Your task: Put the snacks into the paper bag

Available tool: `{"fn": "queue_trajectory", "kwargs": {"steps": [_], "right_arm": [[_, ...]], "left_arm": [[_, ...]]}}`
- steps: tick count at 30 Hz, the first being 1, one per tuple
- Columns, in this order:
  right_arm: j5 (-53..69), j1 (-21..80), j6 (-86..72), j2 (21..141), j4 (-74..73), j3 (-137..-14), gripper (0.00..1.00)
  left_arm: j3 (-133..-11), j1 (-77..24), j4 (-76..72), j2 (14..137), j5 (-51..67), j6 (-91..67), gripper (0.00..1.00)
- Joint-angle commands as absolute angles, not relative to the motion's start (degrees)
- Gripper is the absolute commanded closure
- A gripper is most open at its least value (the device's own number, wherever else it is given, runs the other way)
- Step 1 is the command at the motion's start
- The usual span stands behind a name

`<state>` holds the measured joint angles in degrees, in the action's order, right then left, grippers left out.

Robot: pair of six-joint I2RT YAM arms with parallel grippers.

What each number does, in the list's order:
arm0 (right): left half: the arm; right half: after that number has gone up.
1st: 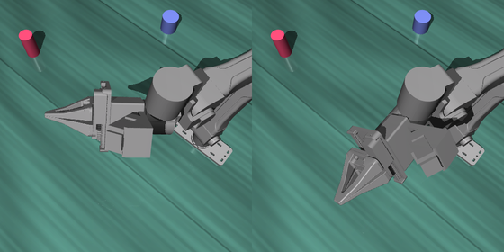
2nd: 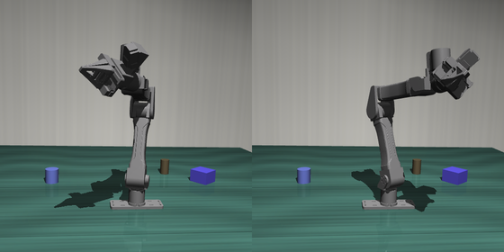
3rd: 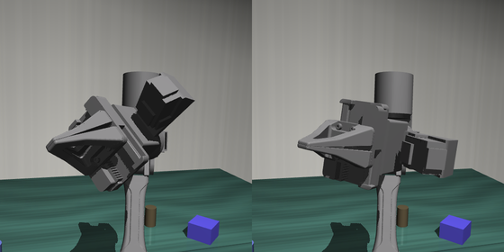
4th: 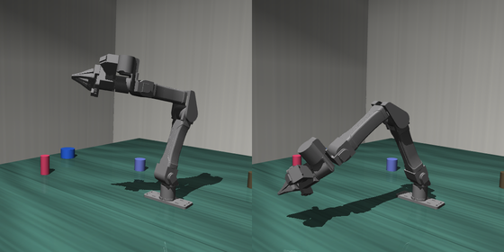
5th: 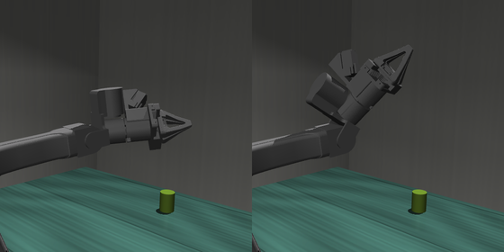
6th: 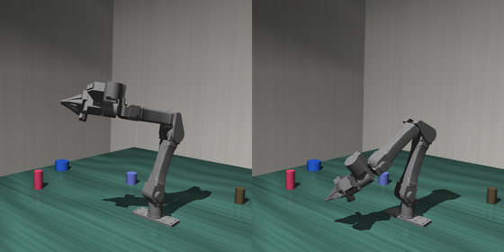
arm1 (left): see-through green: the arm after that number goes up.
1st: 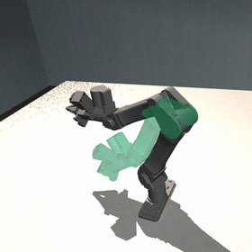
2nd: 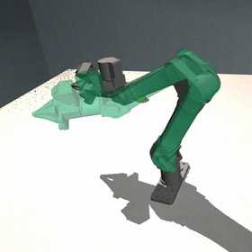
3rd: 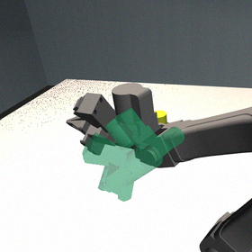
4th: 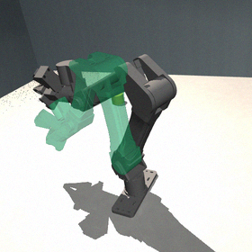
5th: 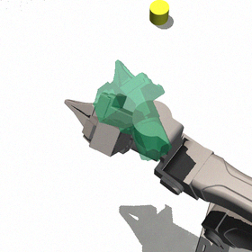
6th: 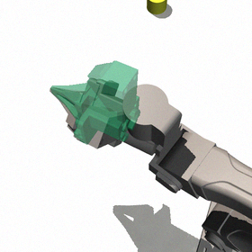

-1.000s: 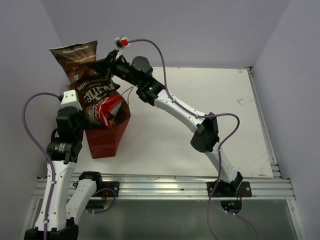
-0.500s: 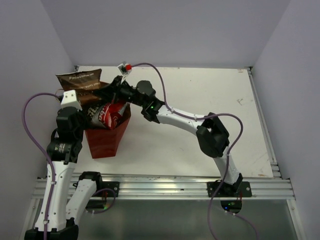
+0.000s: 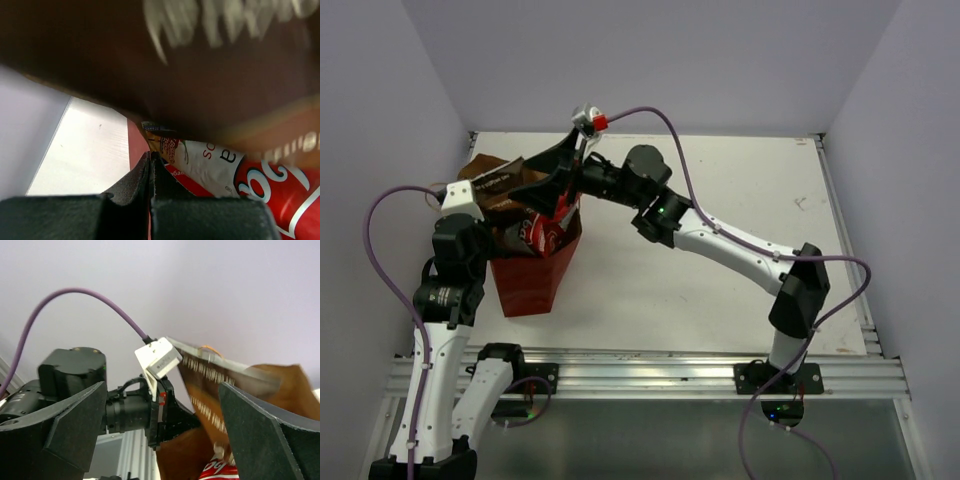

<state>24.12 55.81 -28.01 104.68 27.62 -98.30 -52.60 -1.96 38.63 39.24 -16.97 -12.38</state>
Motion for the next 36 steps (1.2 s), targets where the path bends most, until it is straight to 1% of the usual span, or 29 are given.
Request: {"fn": "queue_trajectory", "kwargs": {"steps": [1,2,3,8,11,13,14,18,22,29,33,36], "right_arm": [[22.9,56.0,-21.5,100.4,22.4,-98.5,0.02],[21.7,55.9,-20.8,97.6,22.5,-96.8,0.02],[17.9,55.9,-19.4,96.3,21.7,-94.1,0.01],[8.5,56.0,-15.6,92.4,6.9,-92.0,0.01],[1.4,56.0,-15.4,90.3,3.4,-86.6,0.02],[-0.8,55.9,-15.0,89.5,1.8,-82.5,0.02],[-2.8,56.0,-15.2,89.4,1.1,-81.7,0.04],[-4.7,55.9,-15.7,89.6,1.5,-77.4,0.11],[-5.8,55.9,-15.2,92.2,1.4,-78.2,0.17],[-4.2,55.6,-15.4,96.1,3.0,-80.8,0.2],[-3.7,55.6,-15.2,99.7,2.9,-83.2,0.23],[-2.9,55.3,-15.1,102.4,2.9,-85.1,0.27]], "left_arm": [[-52.8,-2.2,34.5,38.2,-16.6,-11.4,1.0],[-52.8,-2.2,34.5,38.1,-16.7,-11.4,1.0],[-52.7,-2.2,34.5,37.9,-16.7,-11.4,1.0],[-52.6,-2.2,34.4,38.1,-16.4,-11.4,1.0],[-52.7,-2.2,34.4,37.7,-16.5,-11.3,1.0],[-52.6,-2.2,34.4,37.6,-16.4,-11.4,1.0],[-52.7,-2.2,34.4,37.6,-16.3,-11.4,1.0],[-52.7,-2.2,34.5,37.6,-16.3,-11.4,1.0],[-52.6,-2.2,34.4,37.6,-15.9,-11.3,1.0],[-52.7,-2.2,34.3,37.6,-15.4,-11.2,1.0],[-52.6,-2.3,34.3,37.6,-15.2,-11.1,1.0],[-52.6,-2.2,34.1,37.8,-14.9,-11.2,1.0]]}}
